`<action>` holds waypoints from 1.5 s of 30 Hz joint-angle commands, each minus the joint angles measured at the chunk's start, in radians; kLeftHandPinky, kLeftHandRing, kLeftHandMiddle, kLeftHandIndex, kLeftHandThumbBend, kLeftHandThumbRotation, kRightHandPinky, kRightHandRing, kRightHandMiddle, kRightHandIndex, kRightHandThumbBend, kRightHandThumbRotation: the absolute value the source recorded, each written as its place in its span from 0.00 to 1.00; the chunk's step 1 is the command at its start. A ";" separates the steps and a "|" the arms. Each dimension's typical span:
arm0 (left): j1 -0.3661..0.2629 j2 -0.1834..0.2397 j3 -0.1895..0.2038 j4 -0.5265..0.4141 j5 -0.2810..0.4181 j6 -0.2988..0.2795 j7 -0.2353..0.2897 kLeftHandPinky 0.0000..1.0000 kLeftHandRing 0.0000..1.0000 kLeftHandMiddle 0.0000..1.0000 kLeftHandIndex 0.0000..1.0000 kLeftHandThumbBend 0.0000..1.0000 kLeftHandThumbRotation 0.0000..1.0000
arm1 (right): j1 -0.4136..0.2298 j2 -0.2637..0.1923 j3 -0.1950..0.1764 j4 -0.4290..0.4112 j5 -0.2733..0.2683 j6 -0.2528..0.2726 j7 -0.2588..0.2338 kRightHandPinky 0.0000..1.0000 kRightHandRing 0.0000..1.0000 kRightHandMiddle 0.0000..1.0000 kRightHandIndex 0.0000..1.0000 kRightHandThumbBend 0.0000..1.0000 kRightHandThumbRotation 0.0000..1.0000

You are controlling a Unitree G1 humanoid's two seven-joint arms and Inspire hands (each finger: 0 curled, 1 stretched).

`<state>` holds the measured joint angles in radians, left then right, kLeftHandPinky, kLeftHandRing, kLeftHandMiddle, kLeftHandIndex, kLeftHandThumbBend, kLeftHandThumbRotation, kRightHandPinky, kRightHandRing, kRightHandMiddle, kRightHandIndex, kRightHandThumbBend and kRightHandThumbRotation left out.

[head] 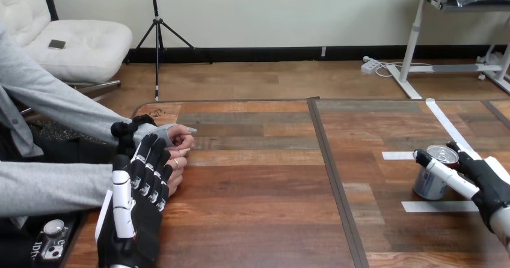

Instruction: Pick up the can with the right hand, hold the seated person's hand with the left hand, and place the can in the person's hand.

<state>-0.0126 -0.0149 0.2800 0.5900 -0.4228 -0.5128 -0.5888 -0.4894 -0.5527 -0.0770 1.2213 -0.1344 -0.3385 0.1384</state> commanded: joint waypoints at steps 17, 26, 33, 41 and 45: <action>-0.052 0.003 -0.010 -0.027 -0.007 -0.009 -0.010 1.00 0.98 0.96 0.95 0.59 0.98 | -0.102 0.038 0.001 -0.027 0.022 0.001 0.023 0.85 0.96 1.00 0.99 1.00 0.59; -0.051 0.006 -0.012 -0.026 -0.002 -0.014 -0.011 1.00 0.98 0.96 0.95 0.60 0.98 | -0.111 0.039 0.018 -0.033 0.003 0.018 -0.007 0.81 0.95 0.97 0.97 1.00 0.45; -0.048 0.005 -0.012 -0.033 -0.006 -0.009 -0.012 1.00 0.98 0.96 0.95 0.59 0.98 | -0.110 0.043 0.027 -0.043 -0.015 0.013 -0.054 0.90 0.94 0.92 0.93 1.00 0.26; -0.049 0.005 -0.012 -0.032 -0.009 -0.007 -0.015 1.00 0.98 0.96 0.95 0.59 0.99 | -0.105 0.049 0.025 -0.043 -0.013 -0.004 -0.097 0.87 0.87 0.85 0.86 1.00 0.05; -0.049 0.004 -0.011 -0.032 -0.006 -0.008 -0.010 1.00 0.97 0.96 0.94 0.60 0.98 | -0.104 0.050 0.028 -0.039 -0.022 -0.008 -0.124 0.84 0.84 0.81 0.83 1.00 0.02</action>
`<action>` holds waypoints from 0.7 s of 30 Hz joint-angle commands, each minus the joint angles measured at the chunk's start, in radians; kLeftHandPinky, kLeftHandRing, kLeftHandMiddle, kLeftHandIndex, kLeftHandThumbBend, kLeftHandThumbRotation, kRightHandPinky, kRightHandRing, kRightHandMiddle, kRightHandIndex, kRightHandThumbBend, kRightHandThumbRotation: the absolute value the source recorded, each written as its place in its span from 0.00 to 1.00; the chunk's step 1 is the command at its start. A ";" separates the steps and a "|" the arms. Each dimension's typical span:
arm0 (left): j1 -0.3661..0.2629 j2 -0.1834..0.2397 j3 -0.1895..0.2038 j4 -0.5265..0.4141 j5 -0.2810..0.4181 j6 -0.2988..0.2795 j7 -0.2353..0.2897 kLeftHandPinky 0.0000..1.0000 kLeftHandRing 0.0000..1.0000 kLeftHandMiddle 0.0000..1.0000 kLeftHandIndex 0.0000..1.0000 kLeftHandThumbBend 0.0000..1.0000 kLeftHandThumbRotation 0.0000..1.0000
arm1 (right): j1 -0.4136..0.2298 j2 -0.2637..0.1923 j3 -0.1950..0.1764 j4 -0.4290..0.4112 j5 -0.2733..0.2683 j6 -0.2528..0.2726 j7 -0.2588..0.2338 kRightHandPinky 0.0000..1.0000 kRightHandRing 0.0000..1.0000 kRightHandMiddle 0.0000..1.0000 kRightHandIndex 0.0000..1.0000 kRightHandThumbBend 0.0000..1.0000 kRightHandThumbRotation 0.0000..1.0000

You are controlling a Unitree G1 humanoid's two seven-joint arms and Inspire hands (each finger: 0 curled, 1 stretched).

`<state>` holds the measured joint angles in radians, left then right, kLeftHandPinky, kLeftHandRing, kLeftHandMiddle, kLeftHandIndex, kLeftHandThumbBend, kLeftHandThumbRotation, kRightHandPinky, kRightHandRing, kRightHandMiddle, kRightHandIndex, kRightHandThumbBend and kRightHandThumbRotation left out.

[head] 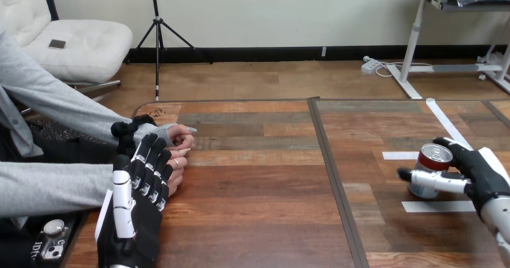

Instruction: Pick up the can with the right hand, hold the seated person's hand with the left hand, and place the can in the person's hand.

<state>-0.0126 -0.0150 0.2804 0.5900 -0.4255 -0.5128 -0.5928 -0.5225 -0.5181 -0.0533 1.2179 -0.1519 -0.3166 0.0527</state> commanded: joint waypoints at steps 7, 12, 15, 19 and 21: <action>-0.051 0.004 -0.010 -0.028 -0.003 -0.014 -0.007 1.00 0.97 0.96 0.94 0.60 0.99 | -0.069 0.018 0.003 -0.030 -0.012 -0.039 -0.069 0.73 0.75 0.73 0.76 0.97 0.00; -0.049 0.003 -0.009 -0.035 -0.012 0.000 -0.008 1.00 0.97 0.95 0.94 0.60 0.99 | -0.068 0.022 0.000 -0.031 -0.013 -0.040 -0.099 0.64 0.66 0.66 0.70 0.94 0.00; -0.050 0.003 -0.008 -0.034 -0.017 0.004 -0.013 1.00 0.97 0.95 0.94 0.60 0.99 | -0.068 0.022 0.000 -0.031 -0.013 -0.039 -0.108 0.60 0.63 0.64 0.68 0.92 0.00; -0.053 0.006 -0.007 -0.029 -0.025 0.005 -0.027 1.00 0.97 0.96 0.94 0.60 0.98 | -0.068 0.022 -0.001 -0.029 -0.009 -0.039 -0.113 0.56 0.59 0.61 0.65 0.89 0.00; -0.054 0.007 -0.007 -0.026 -0.023 0.001 -0.027 1.00 0.98 0.96 0.94 0.60 0.98 | -0.069 0.023 -0.004 -0.029 -0.005 -0.035 -0.114 0.55 0.58 0.60 0.64 0.88 0.00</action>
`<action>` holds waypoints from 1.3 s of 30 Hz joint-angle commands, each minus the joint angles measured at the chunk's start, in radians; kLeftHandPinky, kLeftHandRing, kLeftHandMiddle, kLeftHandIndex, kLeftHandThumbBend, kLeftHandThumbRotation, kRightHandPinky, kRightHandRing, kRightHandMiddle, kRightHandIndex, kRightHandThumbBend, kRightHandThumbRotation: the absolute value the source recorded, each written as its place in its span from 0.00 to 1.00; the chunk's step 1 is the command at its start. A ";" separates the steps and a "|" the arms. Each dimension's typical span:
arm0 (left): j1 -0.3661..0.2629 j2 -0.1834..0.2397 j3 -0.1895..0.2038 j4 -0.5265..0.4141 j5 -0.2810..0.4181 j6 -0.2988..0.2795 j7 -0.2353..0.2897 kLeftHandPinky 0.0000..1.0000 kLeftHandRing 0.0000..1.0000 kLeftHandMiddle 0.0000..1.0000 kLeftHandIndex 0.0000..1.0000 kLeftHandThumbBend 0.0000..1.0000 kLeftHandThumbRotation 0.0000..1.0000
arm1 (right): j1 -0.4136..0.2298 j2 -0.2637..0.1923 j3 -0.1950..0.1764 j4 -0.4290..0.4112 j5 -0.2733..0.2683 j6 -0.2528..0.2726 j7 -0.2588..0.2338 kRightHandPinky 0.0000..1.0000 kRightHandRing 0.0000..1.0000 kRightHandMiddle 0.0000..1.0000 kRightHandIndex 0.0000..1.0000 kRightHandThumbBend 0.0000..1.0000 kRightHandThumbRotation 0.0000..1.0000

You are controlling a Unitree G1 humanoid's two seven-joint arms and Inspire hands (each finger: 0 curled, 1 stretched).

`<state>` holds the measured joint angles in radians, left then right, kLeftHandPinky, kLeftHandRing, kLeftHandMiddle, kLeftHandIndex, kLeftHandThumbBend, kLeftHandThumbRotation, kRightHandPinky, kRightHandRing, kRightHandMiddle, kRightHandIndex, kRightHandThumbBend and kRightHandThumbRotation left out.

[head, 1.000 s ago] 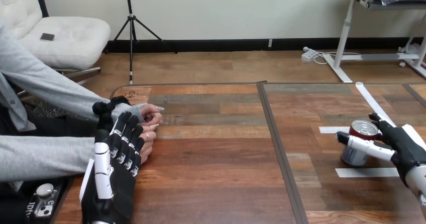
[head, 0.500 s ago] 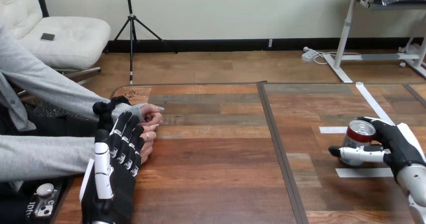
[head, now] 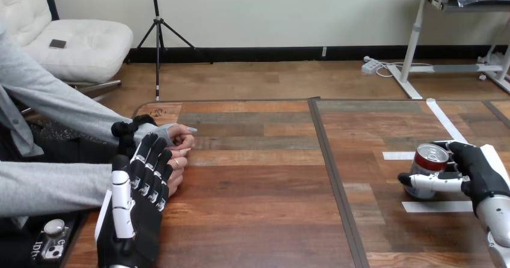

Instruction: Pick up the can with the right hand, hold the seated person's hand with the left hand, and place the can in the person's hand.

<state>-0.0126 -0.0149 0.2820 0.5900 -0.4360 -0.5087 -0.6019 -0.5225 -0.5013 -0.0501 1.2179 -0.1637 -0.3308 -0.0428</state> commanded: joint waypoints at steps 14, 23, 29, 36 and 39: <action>-0.052 0.003 -0.007 -0.030 -0.006 -0.008 -0.007 1.00 0.98 0.95 0.94 0.58 0.98 | -0.067 -0.001 0.004 -0.029 -0.010 -0.032 -0.044 0.46 0.50 0.54 0.58 0.82 0.00; -0.059 0.001 -0.002 -0.020 -0.014 -0.010 -0.015 1.00 0.98 0.95 0.94 0.58 0.99 | -0.067 -0.004 0.012 -0.025 -0.026 -0.040 -0.063 0.42 0.47 0.51 0.54 0.80 0.00; -0.056 0.001 -0.004 -0.026 -0.005 -0.006 -0.002 1.00 0.97 0.94 0.93 0.60 0.98 | -0.067 -0.006 0.020 -0.023 -0.043 -0.035 -0.081 0.42 0.46 0.50 0.52 0.78 0.00; -0.054 0.002 -0.006 -0.029 -0.007 -0.006 -0.006 1.00 0.97 0.95 0.93 0.59 0.98 | -0.067 -0.010 0.026 -0.024 -0.056 -0.039 -0.081 0.41 0.46 0.50 0.52 0.76 0.00; -0.055 0.003 -0.006 -0.028 -0.007 -0.005 -0.009 1.00 0.97 0.95 0.93 0.59 0.99 | -0.069 -0.011 0.027 -0.024 -0.059 -0.036 -0.083 0.41 0.46 0.50 0.51 0.75 0.00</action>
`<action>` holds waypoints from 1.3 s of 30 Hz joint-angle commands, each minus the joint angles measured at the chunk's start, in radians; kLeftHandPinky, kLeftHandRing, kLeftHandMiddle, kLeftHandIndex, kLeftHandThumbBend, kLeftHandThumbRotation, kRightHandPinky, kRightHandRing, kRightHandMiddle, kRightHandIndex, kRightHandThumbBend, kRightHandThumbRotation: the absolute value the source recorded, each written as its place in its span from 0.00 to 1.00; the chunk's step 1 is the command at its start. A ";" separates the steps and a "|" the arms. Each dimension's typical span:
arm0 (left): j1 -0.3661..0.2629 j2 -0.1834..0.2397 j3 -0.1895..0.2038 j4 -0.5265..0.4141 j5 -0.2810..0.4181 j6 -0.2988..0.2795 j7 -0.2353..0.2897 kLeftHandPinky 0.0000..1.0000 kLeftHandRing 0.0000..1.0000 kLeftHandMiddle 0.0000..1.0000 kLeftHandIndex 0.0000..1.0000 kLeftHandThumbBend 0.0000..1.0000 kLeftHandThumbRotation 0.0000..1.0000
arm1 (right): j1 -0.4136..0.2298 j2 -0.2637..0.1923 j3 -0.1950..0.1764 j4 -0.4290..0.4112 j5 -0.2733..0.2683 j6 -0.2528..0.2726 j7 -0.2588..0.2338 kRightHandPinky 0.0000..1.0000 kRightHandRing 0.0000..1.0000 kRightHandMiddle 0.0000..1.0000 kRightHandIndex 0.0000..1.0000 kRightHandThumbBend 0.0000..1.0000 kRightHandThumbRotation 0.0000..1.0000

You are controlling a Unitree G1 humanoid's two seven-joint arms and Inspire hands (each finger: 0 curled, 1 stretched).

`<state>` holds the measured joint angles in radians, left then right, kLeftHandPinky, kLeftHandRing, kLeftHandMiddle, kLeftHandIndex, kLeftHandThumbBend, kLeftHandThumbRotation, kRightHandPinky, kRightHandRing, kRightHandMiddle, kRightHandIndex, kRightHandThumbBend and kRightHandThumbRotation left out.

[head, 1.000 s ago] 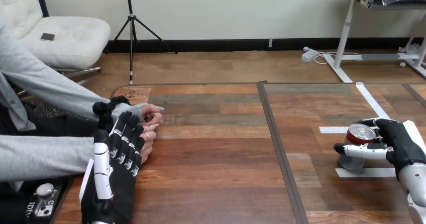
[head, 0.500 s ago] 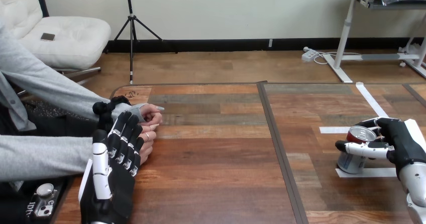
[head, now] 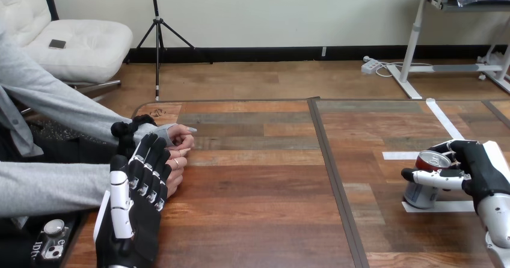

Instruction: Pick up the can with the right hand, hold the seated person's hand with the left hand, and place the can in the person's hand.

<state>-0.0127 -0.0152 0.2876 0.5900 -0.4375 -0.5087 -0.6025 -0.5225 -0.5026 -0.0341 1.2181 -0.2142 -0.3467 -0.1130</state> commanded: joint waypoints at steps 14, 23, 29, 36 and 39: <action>-0.053 0.003 -0.012 -0.030 -0.003 -0.007 -0.006 1.00 0.98 0.95 0.93 0.58 0.99 | -0.066 -0.011 0.005 -0.030 -0.002 -0.033 -0.003 0.41 0.45 0.48 0.48 0.76 0.00; -0.048 0.005 -0.014 -0.039 -0.006 0.002 -0.008 1.00 0.99 0.96 0.94 0.57 0.99 | -0.057 -0.016 0.006 -0.038 -0.003 -0.076 0.003 0.41 0.45 0.48 0.48 0.75 0.00; -0.049 0.006 -0.012 -0.036 -0.008 0.003 -0.011 1.00 0.99 0.96 0.94 0.57 1.00 | -0.055 -0.018 0.004 -0.044 0.002 -0.089 0.012 0.40 0.43 0.46 0.47 0.77 0.00; -0.050 0.009 -0.013 -0.034 -0.004 -0.001 -0.013 1.00 0.98 0.96 0.94 0.57 1.00 | -0.053 -0.020 0.003 -0.050 0.004 -0.114 0.024 0.38 0.41 0.45 0.47 0.78 0.00; -0.050 0.011 -0.013 -0.032 -0.007 0.001 -0.019 1.00 0.98 0.96 0.94 0.57 1.00 | -0.050 -0.021 0.002 -0.050 0.004 -0.136 0.027 0.38 0.41 0.45 0.46 0.79 0.00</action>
<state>-0.0126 -0.0145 0.2874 0.5897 -0.4373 -0.5053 -0.6041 -0.5211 -0.5050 -0.0321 1.2186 -0.2158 -0.4190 -0.0896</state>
